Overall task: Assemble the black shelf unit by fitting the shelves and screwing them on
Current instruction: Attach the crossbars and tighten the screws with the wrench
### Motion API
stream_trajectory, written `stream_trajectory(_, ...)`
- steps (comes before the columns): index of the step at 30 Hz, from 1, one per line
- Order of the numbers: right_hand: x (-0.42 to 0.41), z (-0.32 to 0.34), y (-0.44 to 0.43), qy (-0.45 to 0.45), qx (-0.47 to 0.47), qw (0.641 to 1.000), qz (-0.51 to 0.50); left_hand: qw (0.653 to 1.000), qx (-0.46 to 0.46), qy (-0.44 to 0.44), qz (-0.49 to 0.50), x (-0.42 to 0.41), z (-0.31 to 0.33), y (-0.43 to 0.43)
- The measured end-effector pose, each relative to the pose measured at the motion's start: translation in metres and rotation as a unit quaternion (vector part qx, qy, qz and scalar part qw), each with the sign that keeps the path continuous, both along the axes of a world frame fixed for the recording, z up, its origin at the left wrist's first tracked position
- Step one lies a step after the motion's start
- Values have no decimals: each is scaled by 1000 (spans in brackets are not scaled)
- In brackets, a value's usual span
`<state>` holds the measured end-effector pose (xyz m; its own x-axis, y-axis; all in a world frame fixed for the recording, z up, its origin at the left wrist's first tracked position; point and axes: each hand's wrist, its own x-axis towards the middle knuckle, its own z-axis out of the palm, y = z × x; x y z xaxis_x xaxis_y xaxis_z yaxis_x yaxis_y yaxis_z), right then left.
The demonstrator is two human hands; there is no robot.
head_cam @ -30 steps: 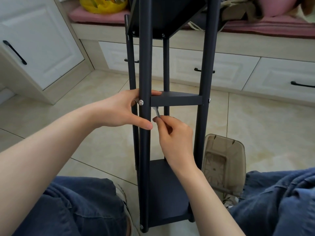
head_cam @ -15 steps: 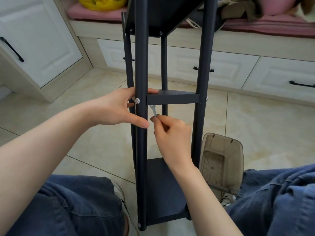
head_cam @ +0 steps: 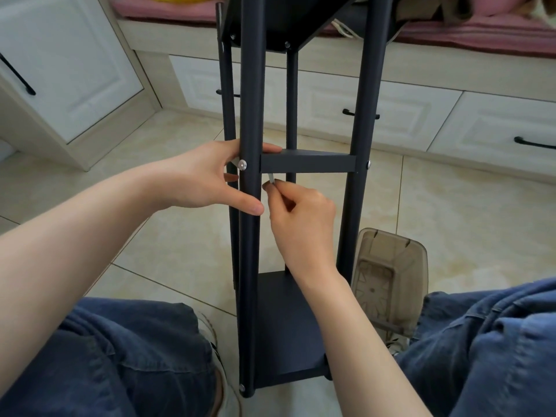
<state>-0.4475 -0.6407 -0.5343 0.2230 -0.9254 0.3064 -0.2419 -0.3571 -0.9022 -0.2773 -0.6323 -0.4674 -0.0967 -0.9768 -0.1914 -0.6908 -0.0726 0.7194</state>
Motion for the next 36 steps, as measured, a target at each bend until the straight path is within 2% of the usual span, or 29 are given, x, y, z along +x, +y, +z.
stream_trajectory(11,8,-9,-7,-7,6,1000,24,1000,-1,13,4,3,1,1)
stream_trajectory(21,31,-20,-7,-69,-8,998,7,1000,-7,29,8,9,1,-1)
stream_trajectory(29,37,-19,-14,-62,-51,997,15,999,-7,39,4,14,0,0)
stream_trajectory(36,34,-21,-13,-28,-9,999,35,1000,-3,28,1,15,-1,0)
